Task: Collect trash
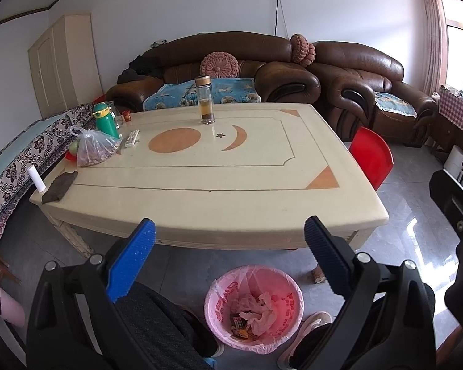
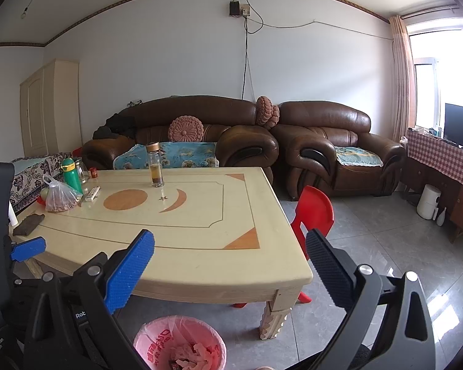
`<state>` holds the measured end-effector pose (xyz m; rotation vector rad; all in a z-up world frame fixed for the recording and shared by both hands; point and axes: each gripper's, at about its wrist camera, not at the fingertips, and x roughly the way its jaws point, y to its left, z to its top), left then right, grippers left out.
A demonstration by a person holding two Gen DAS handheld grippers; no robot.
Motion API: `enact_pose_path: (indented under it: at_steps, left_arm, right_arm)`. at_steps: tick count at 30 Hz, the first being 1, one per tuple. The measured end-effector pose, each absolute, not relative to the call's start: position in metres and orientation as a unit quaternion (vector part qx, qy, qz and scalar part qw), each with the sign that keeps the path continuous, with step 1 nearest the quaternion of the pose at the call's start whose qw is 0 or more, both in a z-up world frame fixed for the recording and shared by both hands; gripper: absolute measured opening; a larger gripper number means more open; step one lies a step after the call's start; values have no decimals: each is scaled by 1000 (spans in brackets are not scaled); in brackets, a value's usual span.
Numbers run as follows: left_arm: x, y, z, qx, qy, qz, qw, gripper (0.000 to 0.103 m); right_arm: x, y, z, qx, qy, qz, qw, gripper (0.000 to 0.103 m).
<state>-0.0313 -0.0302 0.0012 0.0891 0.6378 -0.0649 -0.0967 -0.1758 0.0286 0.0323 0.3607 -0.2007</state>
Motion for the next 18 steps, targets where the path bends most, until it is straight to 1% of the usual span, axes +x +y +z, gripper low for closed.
enact_pose_path:
  at_steps: [18]
  left_arm:
    - [-32, -35, 4, 45, 319, -45, 946, 95]
  right_arm:
    - [-95, -176, 29, 19, 178, -99, 979, 96]
